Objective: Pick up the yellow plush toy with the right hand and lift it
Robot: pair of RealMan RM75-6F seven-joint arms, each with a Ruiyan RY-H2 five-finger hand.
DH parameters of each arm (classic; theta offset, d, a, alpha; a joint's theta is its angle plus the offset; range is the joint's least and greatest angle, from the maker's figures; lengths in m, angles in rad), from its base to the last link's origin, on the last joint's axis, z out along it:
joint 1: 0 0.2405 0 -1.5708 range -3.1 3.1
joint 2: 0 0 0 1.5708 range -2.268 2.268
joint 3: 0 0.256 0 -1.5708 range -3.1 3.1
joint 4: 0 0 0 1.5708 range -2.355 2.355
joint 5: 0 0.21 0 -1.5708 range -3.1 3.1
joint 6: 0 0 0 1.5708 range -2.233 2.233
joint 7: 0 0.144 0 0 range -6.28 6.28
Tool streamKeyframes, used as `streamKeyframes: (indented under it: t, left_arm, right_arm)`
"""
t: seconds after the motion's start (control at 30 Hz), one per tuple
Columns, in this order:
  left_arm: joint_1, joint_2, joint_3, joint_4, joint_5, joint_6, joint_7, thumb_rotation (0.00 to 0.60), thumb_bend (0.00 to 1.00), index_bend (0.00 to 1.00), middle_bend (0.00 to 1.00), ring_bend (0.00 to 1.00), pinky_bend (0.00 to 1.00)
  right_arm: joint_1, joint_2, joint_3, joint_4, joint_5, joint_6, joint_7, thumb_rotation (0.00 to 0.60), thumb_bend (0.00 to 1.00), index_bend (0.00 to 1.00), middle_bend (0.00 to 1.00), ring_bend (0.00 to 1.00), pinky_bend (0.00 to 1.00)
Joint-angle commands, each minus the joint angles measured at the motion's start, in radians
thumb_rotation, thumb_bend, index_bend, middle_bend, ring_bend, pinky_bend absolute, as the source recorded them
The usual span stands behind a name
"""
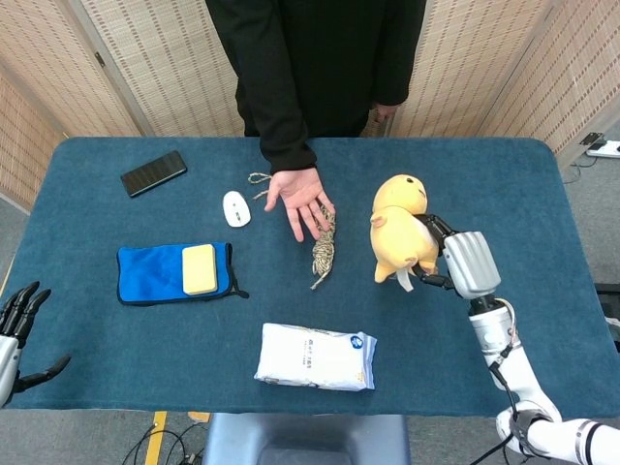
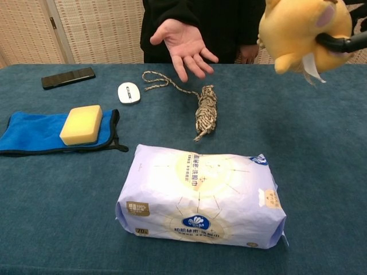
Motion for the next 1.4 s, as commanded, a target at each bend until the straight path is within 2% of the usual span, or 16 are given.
streamKeyframes:
  t: [0.03, 0.13, 0.3, 0.4, 0.5, 0.6, 0.67, 0.77, 0.87, 0.97, 1.07, 1.13, 1.23, 1.33, 1.4]
  left_arm:
    - [-0.005, 0.009, -0.001, 0.000, 0.000, -0.007, -0.017, 0.600, 0.24, 0.00, 0.05, 0.06, 0.26]
    - [-0.004, 0.012, 0.001, 0.002, -0.003, -0.010, -0.029, 0.600, 0.24, 0.00, 0.05, 0.06, 0.26]
    - [-0.009, 0.016, 0.008, 0.008, 0.019, -0.009, -0.036, 0.600, 0.24, 0.00, 0.05, 0.06, 0.26]
    - [-0.011, 0.018, 0.011, 0.010, 0.016, -0.018, -0.041, 0.600, 0.24, 0.00, 0.05, 0.06, 0.26]
    - [-0.012, 0.026, 0.012, 0.006, 0.006, -0.028, -0.044, 0.600, 0.24, 0.00, 0.05, 0.06, 0.26]
    - [-0.011, 0.028, 0.010, 0.006, 0.006, -0.023, -0.057, 0.600, 0.24, 0.00, 0.05, 0.06, 0.26]
    - [-0.010, 0.029, 0.012, 0.009, 0.011, -0.019, -0.062, 0.600, 0.24, 0.00, 0.05, 0.06, 0.26]
    - [-0.010, 0.028, 0.012, 0.013, 0.014, -0.016, -0.068, 0.600, 0.24, 0.00, 0.05, 0.06, 0.26]
    - [-0.012, 0.025, 0.013, 0.014, 0.015, -0.018, -0.062, 0.600, 0.24, 0.00, 0.05, 0.06, 0.26]
    - [-0.015, 0.021, 0.014, 0.012, 0.015, -0.024, -0.048, 0.600, 0.24, 0.00, 0.05, 0.06, 0.26]
    - [-0.017, 0.020, 0.015, 0.006, 0.012, -0.031, -0.033, 0.600, 0.24, 0.00, 0.05, 0.06, 0.26]
    - [-0.015, 0.018, 0.013, 0.004, 0.017, -0.021, -0.029, 0.600, 0.24, 0.00, 0.05, 0.06, 0.26]
    - [-0.014, 0.009, 0.013, 0.010, 0.020, -0.016, -0.008, 0.600, 0.24, 0.00, 0.05, 0.06, 0.26]
    - [-0.014, -0.017, -0.002, 0.015, -0.007, -0.018, 0.078, 0.600, 0.24, 0.00, 0.05, 0.06, 0.26]
    - [-0.012, -0.030, -0.005, 0.007, -0.007, -0.011, 0.115, 0.600, 0.24, 0.00, 0.05, 0.06, 0.26]
  right_arm:
    - [0.104, -0.049, 0.067, -0.056, 0.091, -0.070, -0.174, 0.600, 0.42, 0.60, 0.58, 0.64, 0.84]
    - [0.165, -0.101, 0.108, -0.024, 0.161, -0.106, -0.219, 0.600, 0.42, 0.60, 0.57, 0.64, 0.84]
    - [0.272, -0.227, 0.179, 0.105, 0.248, -0.134, -0.220, 0.600, 0.40, 0.60, 0.55, 0.62, 0.78]
    - [0.327, -0.281, 0.200, 0.189, 0.263, -0.147, -0.220, 0.600, 0.40, 0.60, 0.55, 0.62, 0.78]
    - [0.372, -0.329, 0.213, 0.269, 0.298, -0.168, -0.221, 0.600, 0.40, 0.59, 0.54, 0.61, 0.71]
    - [0.380, -0.332, 0.199, 0.274, 0.311, -0.179, -0.237, 0.600, 0.37, 0.47, 0.43, 0.51, 0.55]
    - [0.374, -0.305, 0.181, 0.241, 0.321, -0.182, -0.280, 0.600, 0.29, 0.27, 0.27, 0.36, 0.43]
    - [0.356, -0.261, 0.171, 0.171, 0.321, -0.157, -0.314, 0.600, 0.22, 0.08, 0.14, 0.22, 0.32]
    - [0.331, -0.213, 0.160, 0.103, 0.319, -0.132, -0.335, 0.600, 0.20, 0.00, 0.08, 0.15, 0.27]
    - [0.304, -0.155, 0.144, 0.034, 0.316, -0.126, -0.341, 0.600, 0.19, 0.00, 0.03, 0.12, 0.23]
    - [0.262, -0.090, 0.112, -0.035, 0.297, -0.122, -0.320, 0.600, 0.21, 0.00, 0.00, 0.08, 0.19]
    - [0.197, -0.027, 0.051, -0.101, 0.224, -0.087, -0.288, 0.600, 0.21, 0.00, 0.00, 0.05, 0.13]
    - [0.082, 0.057, -0.071, -0.146, 0.054, 0.014, -0.249, 0.600, 0.21, 0.00, 0.00, 0.02, 0.08]
    - [-0.039, 0.100, -0.202, -0.107, -0.090, 0.120, -0.166, 0.600, 0.21, 0.00, 0.00, 0.01, 0.04]
    - [-0.095, 0.104, -0.259, -0.049, -0.142, 0.167, -0.132, 0.600, 0.21, 0.00, 0.00, 0.00, 0.01]
